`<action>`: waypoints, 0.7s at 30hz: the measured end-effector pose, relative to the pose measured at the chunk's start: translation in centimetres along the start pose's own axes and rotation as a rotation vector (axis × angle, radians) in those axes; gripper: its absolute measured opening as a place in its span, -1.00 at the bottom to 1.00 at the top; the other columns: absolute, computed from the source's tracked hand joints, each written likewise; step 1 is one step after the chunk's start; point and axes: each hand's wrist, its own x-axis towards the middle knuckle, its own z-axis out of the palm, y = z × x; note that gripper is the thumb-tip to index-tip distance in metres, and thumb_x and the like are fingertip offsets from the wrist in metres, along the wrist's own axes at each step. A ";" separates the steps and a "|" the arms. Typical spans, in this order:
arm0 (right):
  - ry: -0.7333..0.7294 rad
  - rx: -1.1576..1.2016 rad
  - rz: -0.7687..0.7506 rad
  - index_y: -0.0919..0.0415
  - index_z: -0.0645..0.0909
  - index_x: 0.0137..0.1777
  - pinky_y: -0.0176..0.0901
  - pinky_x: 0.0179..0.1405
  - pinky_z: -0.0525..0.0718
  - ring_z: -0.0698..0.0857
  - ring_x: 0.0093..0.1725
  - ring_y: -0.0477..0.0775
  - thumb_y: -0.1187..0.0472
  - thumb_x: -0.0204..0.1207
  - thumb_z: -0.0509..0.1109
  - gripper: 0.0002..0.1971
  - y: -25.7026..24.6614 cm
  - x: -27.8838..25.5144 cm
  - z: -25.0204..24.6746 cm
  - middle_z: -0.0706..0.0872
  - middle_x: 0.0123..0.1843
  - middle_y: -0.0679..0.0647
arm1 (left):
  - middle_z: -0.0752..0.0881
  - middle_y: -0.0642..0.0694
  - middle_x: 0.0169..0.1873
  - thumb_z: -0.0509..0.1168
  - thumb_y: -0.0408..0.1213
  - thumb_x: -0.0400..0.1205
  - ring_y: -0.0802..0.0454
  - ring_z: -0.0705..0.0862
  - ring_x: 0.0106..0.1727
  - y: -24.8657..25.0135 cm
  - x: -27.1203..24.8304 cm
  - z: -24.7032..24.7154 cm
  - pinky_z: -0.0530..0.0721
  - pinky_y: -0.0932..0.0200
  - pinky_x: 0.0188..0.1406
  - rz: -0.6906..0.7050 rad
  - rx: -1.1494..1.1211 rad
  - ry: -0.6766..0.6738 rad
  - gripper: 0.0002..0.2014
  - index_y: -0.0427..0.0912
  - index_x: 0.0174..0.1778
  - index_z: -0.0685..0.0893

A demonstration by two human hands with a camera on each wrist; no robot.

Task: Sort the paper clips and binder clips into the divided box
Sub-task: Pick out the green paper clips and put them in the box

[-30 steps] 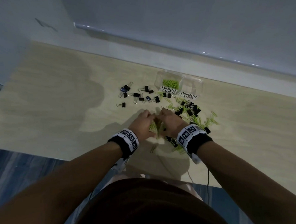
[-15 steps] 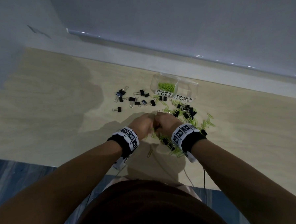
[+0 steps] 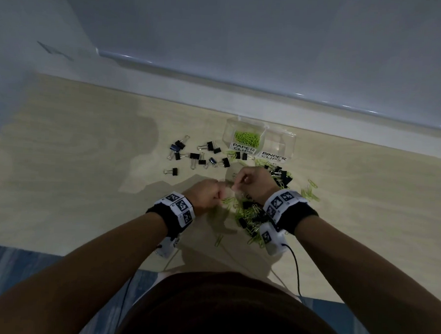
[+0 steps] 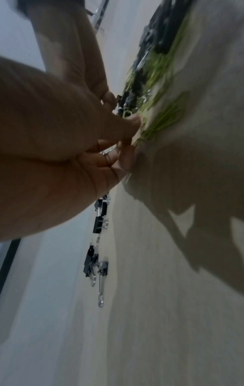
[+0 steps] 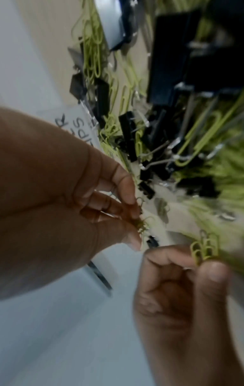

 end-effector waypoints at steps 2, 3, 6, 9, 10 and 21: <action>0.047 0.178 0.057 0.23 0.69 -0.30 -0.32 -0.37 0.64 0.66 -0.40 -0.17 0.36 0.36 0.54 -0.91 -0.3 0.1 -1.2 0.75 -0.33 -0.01 | 0.71 -0.20 -0.11 0.33 -0.39 0.55 0.00 0.63 -0.15 -0.1 0.1 -1.0 0.51 0.24 -0.17 0.027 -0.045 0.027 -0.91 -0.30 -0.07 0.63; 0.075 0.232 0.047 0.23 0.69 -0.31 -0.31 -0.41 0.64 0.65 -0.43 -0.19 0.40 0.38 0.51 -0.89 -0.5 0.3 -1.9 0.74 -0.34 -0.02 | 0.72 -0.14 -0.14 0.34 -0.37 0.56 0.08 0.62 -0.19 0.1 0.2 -1.7 0.53 0.29 -0.20 0.030 -0.085 0.068 -0.92 -0.28 -0.07 0.64; 0.171 0.372 0.031 0.17 0.69 -0.31 -0.26 -0.46 0.66 0.65 -0.44 -0.16 0.41 0.41 0.47 -0.85 -1.3 1.5 -4.6 0.77 -0.34 -0.02 | 0.65 0.05 -0.26 0.37 -0.30 0.56 0.25 0.58 -0.28 0.9 1.4 -4.5 0.48 0.42 -0.27 0.028 -0.203 0.226 -0.94 -0.18 -0.12 0.62; 0.264 0.509 0.071 0.14 0.69 -0.33 -0.16 -0.37 0.70 0.69 -0.35 -0.03 0.34 0.43 0.49 -0.86 -2.4 3.8 -7.1 0.78 -0.30 0.06 | 0.64 0.05 -0.30 0.39 -0.31 0.55 0.21 0.57 -0.32 2.0 4.4 -7.4 0.52 0.41 -0.29 0.013 -0.268 0.391 -0.91 -0.22 -0.12 0.62; 0.295 0.556 0.083 0.13 0.69 -0.35 -0.12 -0.37 0.69 0.69 -0.34 0.02 0.34 0.41 0.51 -0.84 -2.8 4.7 -7.7 0.78 -0.31 0.08 | 0.65 0.01 -0.30 0.40 -0.33 0.54 0.15 0.58 -0.32 2.5 5.4 -8.3 0.55 0.36 -0.28 0.006 -0.276 0.456 -0.90 -0.25 -0.13 0.63; 0.388 0.025 0.022 0.10 0.69 -0.24 -0.44 -0.35 0.60 0.68 -0.30 -0.18 0.34 0.34 0.53 -0.87 -3.0 5.0 -5.9 0.76 -0.22 -0.05 | 0.67 -0.15 -0.03 0.47 -0.26 0.47 -0.05 0.64 -0.10 3.3 6.9 -8.2 0.64 0.06 -0.05 0.020 -0.069 0.473 -0.74 -0.24 0.02 0.64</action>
